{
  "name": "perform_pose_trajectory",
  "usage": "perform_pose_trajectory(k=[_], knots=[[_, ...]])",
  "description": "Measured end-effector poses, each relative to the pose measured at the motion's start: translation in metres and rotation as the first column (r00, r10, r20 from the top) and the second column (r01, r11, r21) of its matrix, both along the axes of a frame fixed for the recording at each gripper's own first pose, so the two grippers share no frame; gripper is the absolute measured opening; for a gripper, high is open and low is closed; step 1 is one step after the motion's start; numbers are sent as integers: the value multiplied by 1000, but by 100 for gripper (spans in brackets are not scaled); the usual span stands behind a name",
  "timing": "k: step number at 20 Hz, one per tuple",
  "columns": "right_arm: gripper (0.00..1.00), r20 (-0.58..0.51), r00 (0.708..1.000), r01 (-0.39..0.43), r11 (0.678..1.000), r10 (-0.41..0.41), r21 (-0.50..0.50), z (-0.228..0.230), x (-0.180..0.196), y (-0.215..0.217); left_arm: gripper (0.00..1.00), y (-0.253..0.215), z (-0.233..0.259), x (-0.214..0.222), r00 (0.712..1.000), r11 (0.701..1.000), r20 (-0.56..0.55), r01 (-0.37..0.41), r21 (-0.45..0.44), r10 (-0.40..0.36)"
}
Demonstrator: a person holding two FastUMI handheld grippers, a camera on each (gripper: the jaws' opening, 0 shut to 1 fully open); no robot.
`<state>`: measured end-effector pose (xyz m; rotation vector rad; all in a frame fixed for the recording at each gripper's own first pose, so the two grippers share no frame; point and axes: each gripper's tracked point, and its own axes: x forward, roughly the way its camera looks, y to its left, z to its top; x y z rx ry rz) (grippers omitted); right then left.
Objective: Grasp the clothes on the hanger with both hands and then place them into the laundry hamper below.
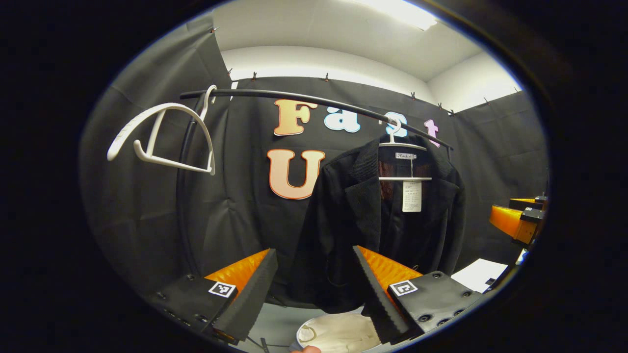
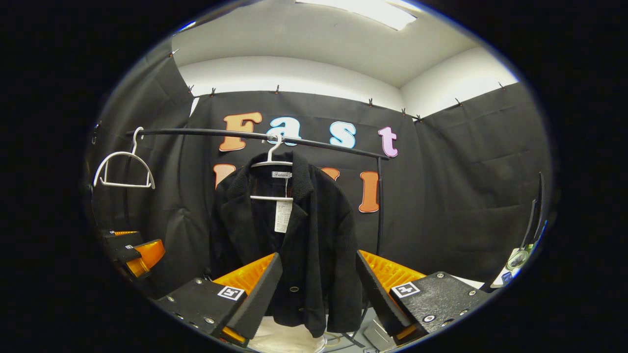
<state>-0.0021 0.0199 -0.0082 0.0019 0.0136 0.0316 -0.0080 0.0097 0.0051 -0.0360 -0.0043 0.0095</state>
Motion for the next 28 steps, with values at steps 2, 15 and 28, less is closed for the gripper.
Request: perform_pose_trajectory(k=[2, 15, 28], knots=[[93, -8, 1000, 8, 1000, -8, 11, -2, 1, 0, 98, -1, 0, 1, 1000, 1000, 1, 3, -2, -3], [93, -87, 996, -15, 1000, 16, 8, -62, 116, 49, 98, 16, -5, -1, 1000, 1000, -10, -5, -29, 5], [93, -125, 980, 145, 985, -156, -90, -109, 199, 10, 98, 33, -5, -9, 999, 999, 1, -41, -4, 41]])
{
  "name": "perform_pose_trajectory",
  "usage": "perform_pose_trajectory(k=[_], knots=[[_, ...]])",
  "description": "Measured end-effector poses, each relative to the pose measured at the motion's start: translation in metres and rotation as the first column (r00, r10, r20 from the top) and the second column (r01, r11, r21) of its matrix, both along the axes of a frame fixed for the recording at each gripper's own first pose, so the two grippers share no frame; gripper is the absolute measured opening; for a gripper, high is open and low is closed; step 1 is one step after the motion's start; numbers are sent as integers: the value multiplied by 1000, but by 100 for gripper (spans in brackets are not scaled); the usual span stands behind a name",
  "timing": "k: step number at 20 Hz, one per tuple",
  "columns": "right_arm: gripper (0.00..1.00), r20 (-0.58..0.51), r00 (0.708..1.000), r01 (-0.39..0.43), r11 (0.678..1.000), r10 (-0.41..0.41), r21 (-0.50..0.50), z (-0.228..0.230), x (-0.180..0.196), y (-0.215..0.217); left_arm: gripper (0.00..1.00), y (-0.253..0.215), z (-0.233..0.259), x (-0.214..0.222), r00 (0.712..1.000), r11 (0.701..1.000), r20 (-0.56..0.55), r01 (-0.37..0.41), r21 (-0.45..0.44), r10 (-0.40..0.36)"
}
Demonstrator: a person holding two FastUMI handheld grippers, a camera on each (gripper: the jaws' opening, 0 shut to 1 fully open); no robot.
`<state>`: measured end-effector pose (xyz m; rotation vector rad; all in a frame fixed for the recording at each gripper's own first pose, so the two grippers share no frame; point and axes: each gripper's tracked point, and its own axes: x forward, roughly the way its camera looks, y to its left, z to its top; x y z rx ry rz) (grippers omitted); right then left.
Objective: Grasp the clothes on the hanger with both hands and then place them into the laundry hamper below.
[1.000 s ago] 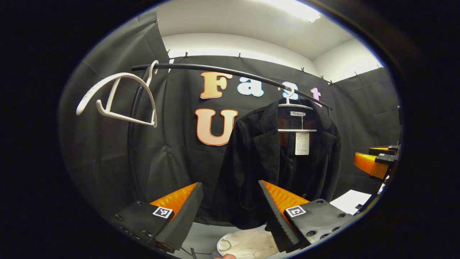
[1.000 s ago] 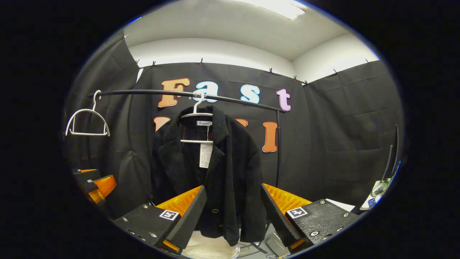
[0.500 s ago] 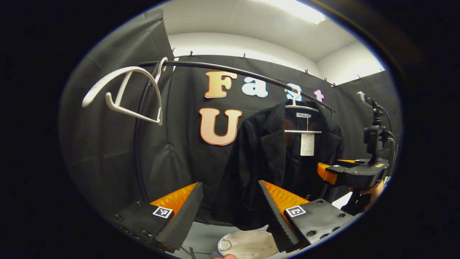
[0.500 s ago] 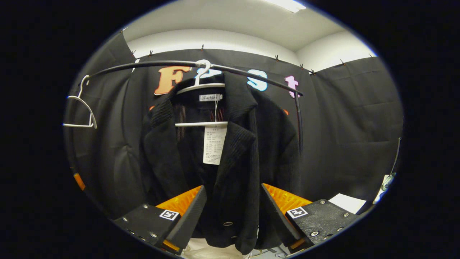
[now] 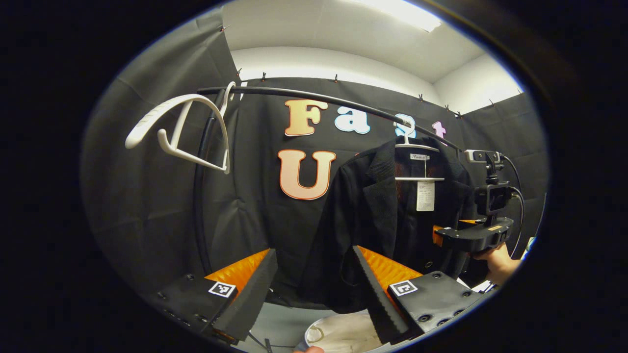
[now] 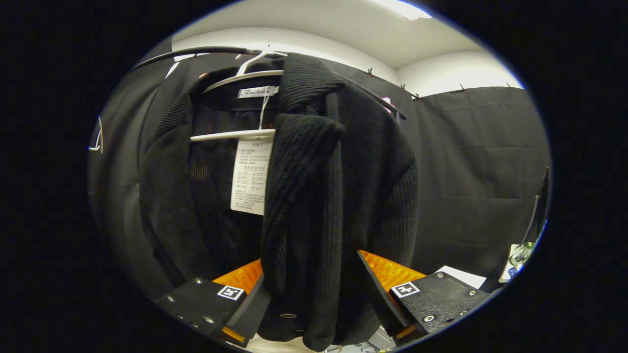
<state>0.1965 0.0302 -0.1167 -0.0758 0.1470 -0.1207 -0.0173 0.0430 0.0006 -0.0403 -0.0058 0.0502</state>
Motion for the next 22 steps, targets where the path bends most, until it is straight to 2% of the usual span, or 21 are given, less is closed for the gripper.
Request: perform_pose_trajectory(k=[1, 2, 4, 10, 11, 12, 13, 14, 15, 16, 17, 18, 19, 20, 22], knots=[[92, 4, 1000, 2, 1000, -2, -11, 0, 0, -6, 98, -2, 0, 0, 1000, 1000, -1, 2, -2, -2], [96, 8, 1000, 3, 1000, -3, -21, 3, 0, -11, 98, -4, -1, 2, 1000, 1000, -2, 7, -4, -7], [75, 5, 1000, -13, 999, 13, -29, 2, 2, -17, 98, -9, 0, 5, 1000, 1000, 1, 19, -4, -19], [30, 2, 998, -59, 998, 59, -25, 7, 0, -22, 98, -35, 7, 12, 997, 997, 21, 75, -26, -74], [35, 4, 998, -66, 998, 66, -23, 8, 0, -22, 98, -38, 8, 15, 996, 996, 26, 81, -29, -80], [23, 7, 997, -74, 997, 74, -20, 9, -4, -22, 98, -42, 11, 18, 996, 995, 31, 90, -32, -89], [7, 8, 996, -88, 996, 88, -16, 11, -8, -19, 98, -48, 13, 23, 994, 994, 35, 101, -33, -100], [13, 7, 995, -103, 995, 103, -12, 14, -12, -18, 97, -54, 16, 29, 993, 993, 43, 116, -37, -114], [10, 9, 993, -115, 993, 115, -8, 17, -17, -19, 96, -63, 20, 38, 989, 989, 49, 139, -46, -137], [2, 13, 992, -122, 993, 122, -3, 22, -23, -21, 93, -74, 22, 46, 985, 984, 52, 167, -59, -164], [8, 21, 992, -125, 992, 125, 4, 28, -28, -22, 96, -84, 26, 58, 980, 978, 59, 196, -71, -192], [8, 30, 991, -131, 991, 130, 12, 35, -33, -22, 94, -94, 29, 70, 975, 972, 65, 220, -80, -215], [0, 39, 990, -136, 991, 135, 16, 41, -38, -23, 100, -104, 32, 84, 970, 967, 71, 239, -87, -233], [7, 47, 989, -140, 990, 139, 18, 46, -41, -23, 100, -112, 34, 97, 967, 964, 77, 249, -94, -242], [7, 59, 987, -150, 989, 149, 15, 53, -47, -25, 100, -131, 38, 124, 963, 960, 84, 264, -97, -256]])
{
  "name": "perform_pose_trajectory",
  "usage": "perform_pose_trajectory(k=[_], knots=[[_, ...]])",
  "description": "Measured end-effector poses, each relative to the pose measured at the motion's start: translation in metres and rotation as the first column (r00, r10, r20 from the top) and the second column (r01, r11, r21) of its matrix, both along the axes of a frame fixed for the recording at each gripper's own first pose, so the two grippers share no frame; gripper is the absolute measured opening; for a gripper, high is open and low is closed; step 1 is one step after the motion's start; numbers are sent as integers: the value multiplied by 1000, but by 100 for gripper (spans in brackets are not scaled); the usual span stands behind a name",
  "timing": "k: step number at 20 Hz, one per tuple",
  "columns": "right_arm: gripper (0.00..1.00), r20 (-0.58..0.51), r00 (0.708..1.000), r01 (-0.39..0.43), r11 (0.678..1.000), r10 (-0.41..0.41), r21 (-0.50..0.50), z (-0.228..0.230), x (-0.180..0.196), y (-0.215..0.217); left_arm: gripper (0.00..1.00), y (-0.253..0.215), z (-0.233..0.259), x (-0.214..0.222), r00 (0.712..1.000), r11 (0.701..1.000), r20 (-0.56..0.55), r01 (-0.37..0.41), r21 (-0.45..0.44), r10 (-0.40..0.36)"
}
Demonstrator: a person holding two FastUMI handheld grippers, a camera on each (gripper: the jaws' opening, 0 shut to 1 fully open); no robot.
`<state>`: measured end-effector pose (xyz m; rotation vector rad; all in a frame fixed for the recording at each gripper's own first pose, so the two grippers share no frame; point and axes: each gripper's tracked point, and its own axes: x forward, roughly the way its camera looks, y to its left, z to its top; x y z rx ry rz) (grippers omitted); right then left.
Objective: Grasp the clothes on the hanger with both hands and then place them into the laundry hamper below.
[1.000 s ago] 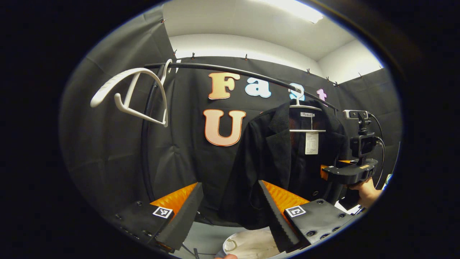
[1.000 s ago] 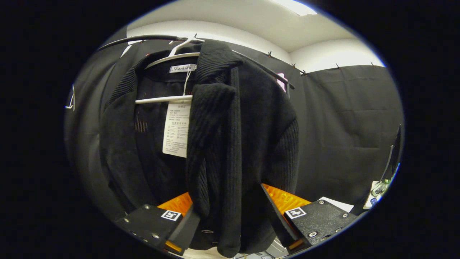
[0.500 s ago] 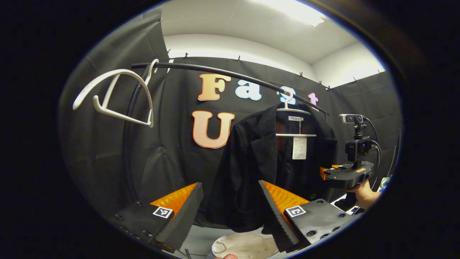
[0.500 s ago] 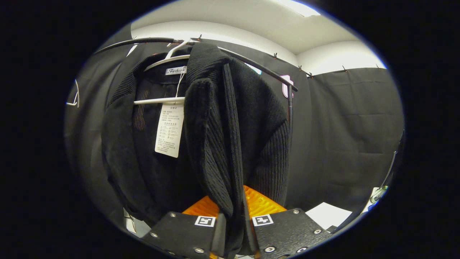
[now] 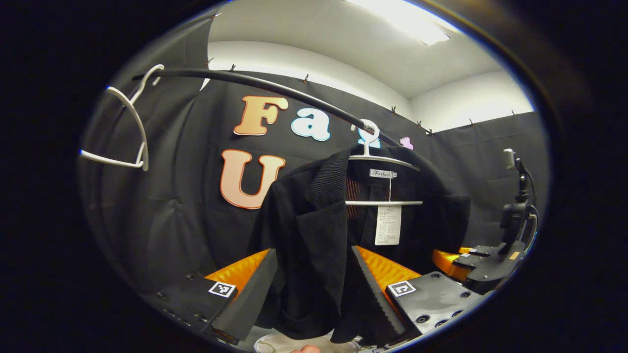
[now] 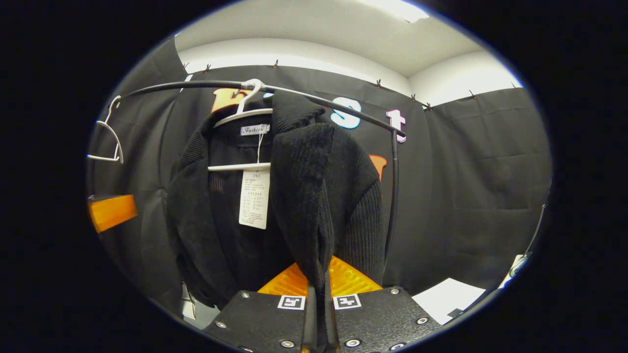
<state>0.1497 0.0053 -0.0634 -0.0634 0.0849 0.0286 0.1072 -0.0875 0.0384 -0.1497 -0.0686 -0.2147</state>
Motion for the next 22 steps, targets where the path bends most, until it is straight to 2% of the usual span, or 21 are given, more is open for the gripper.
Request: perform_pose_trajectory(k=[1, 3, 5, 6, 7, 9, 12, 13, 14, 15, 16, 18, 20, 21, 22], knots=[[6, 3, 1000, -8, 1000, 8, -4, 3, -2, 1, 96, -11, 0, 12, 1000, 1000, 1, 6, 5, -6], [6, 14, 1000, -23, 999, 23, -25, 6, -10, 0, 96, -34, 2, 35, 1000, 1000, 10, 10, 14, -10], [6, 23, 999, -37, 998, 38, -44, 7, -12, -2, 93, -45, 0, 53, 1000, 1000, 18, -19, 24, 19], [6, 25, 999, -47, 998, 48, -42, 7, -12, -1, 92, -49, -3, 63, 998, 998, 22, -53, 36, 53], [6, 26, 998, -57, 998, 58, -39, 7, -12, 1, 100, -51, -8, 74, 996, 994, 23, -92, 50, 91], [6, 30, 997, -74, 996, 75, -44, 5, -9, 4, 100, -50, -20, 93, 986, 984, 13, -167, 66, 167], [6, 35, 995, -94, 995, 95, -37, 4, -5, 5, 92, -41, -37, 113, 965, 962, 8, -262, 73, 262], [6, 34, 994, -100, 995, 101, -28, 3, -3, 5, 92, -34, -41, 118, 954, 950, 20, -299, 84, 299], [6, 35, 994, -107, 994, 107, -20, 3, -2, 4, 100, -23, -45, 123, 940, 936, 33, -340, 92, 339], [7, 35, 993, -115, 993, 115, -13, 3, 0, 4, 93, -13, -48, 126, 930, 924, 41, -369, 98, 366], [6, 34, 992, -121, 993, 121, -8, 2, 2, 2, 98, -4, -51, 130, 920, 914, 43, -391, 104, 389], [6, 30, 991, -128, 992, 127, 11, 1, 4, 0, 96, 10, -51, 133, 908, 901, 48, -420, 113, 417], [6, 26, 994, -108, 994, 108, 11, -1, 5, -4, 99, 17, -48, 133, 909, 900, 54, -418, 122, 414], [7, 23, 996, -89, 996, 89, 4, -1, 6, -9, 96, 20, -47, 131, 915, 907, 51, -404, 122, 401], [7, 26, 997, -72, 997, 72, -2, -1, 6, -11, 86, 26, -46, 129, 921, 913, 48, -390, 123, 387]])
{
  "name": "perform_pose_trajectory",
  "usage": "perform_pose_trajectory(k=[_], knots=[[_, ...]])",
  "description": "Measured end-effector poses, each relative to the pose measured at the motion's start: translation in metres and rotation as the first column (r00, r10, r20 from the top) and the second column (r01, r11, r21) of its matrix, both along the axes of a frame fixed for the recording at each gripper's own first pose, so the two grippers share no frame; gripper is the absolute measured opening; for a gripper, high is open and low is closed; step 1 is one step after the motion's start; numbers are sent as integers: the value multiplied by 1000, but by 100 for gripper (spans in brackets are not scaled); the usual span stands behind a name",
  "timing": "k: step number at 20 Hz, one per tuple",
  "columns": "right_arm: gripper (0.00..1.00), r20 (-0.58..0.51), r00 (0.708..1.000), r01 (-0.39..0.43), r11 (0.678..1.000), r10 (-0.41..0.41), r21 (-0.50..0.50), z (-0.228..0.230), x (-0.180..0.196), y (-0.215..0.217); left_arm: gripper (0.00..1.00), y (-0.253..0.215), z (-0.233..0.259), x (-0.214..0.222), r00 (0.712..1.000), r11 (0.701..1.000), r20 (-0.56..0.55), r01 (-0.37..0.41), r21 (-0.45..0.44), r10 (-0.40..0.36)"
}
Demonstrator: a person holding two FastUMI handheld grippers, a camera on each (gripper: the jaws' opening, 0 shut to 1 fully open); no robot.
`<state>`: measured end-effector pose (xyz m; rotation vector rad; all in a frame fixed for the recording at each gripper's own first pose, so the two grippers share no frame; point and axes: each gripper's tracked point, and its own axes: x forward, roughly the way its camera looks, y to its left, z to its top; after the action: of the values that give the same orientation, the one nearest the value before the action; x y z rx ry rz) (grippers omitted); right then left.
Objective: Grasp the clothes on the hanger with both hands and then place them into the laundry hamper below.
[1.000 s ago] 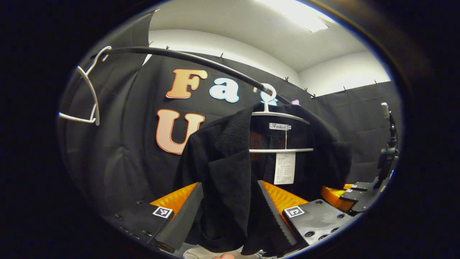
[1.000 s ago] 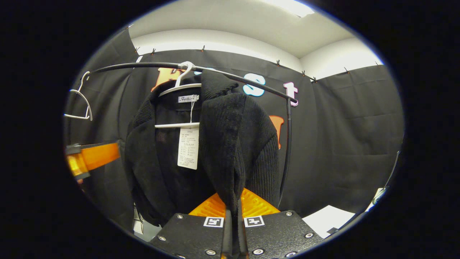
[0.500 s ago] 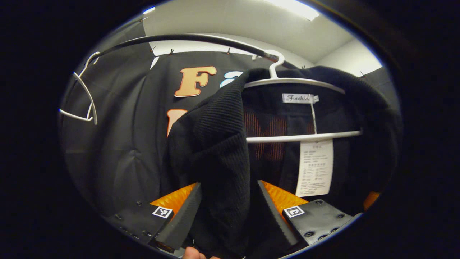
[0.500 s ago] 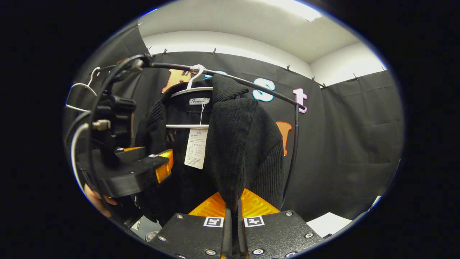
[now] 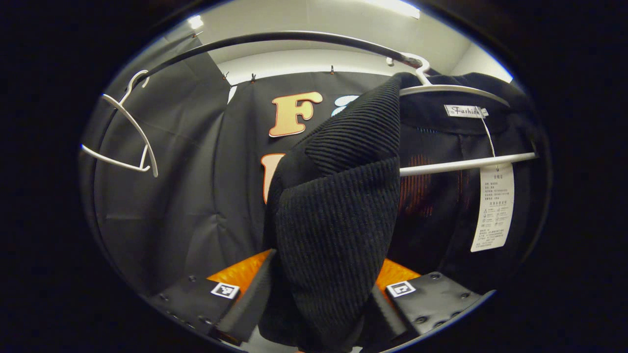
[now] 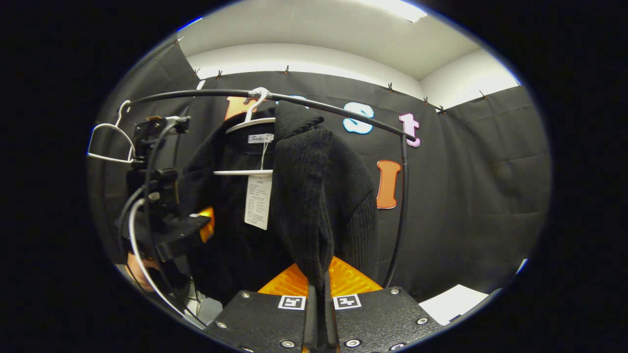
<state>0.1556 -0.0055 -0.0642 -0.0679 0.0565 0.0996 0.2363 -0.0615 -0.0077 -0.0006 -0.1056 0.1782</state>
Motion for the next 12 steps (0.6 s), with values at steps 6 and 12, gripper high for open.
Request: perform_pose_trajectory(k=[6, 12], knots=[[7, 10, 993, 116, 993, -115, -32, 9, -9, 6, 12, 2, 15, -27, 972, 972, -34, 234, -11, -234], [7, 41, 981, 187, 982, -187, 3, 33, -34, 1, 12, -10, 30, -65, 920, 920, -42, 387, -57, -389]])
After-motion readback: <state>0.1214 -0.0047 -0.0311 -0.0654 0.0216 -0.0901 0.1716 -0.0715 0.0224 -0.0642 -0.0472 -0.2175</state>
